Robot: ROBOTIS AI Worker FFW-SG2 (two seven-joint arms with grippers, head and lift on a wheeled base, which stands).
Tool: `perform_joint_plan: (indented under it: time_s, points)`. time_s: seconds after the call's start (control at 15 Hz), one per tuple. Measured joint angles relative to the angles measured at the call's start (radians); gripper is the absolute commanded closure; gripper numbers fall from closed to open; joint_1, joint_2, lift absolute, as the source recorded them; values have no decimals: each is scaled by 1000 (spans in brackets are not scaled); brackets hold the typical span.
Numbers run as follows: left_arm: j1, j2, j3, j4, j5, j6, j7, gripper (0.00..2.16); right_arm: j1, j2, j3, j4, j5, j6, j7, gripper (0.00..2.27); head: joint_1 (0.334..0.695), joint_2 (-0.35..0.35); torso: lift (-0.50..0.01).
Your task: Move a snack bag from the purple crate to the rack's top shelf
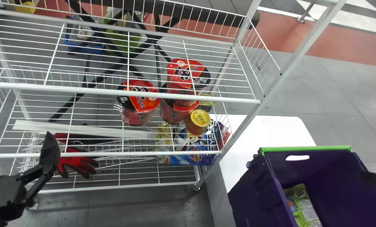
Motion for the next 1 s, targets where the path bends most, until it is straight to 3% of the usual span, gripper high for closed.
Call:
perform_joint_plan:
  time_s: [0.2,0.67,1.0]
  points:
    - [-4,0,-14,8,-17,4,5,134,-16,-10,124,85,125,-108,63,-2,695,-350,-455]
    - [-11,2,-21,22,-28,-4,9,134,-57,-11,375,233,380,-33,63,-2,695,-350,-455]
    - [-20,4,-27,35,-30,-5,10,134,-116,-21,486,353,443,-15,63,-2,695,-350,-455]
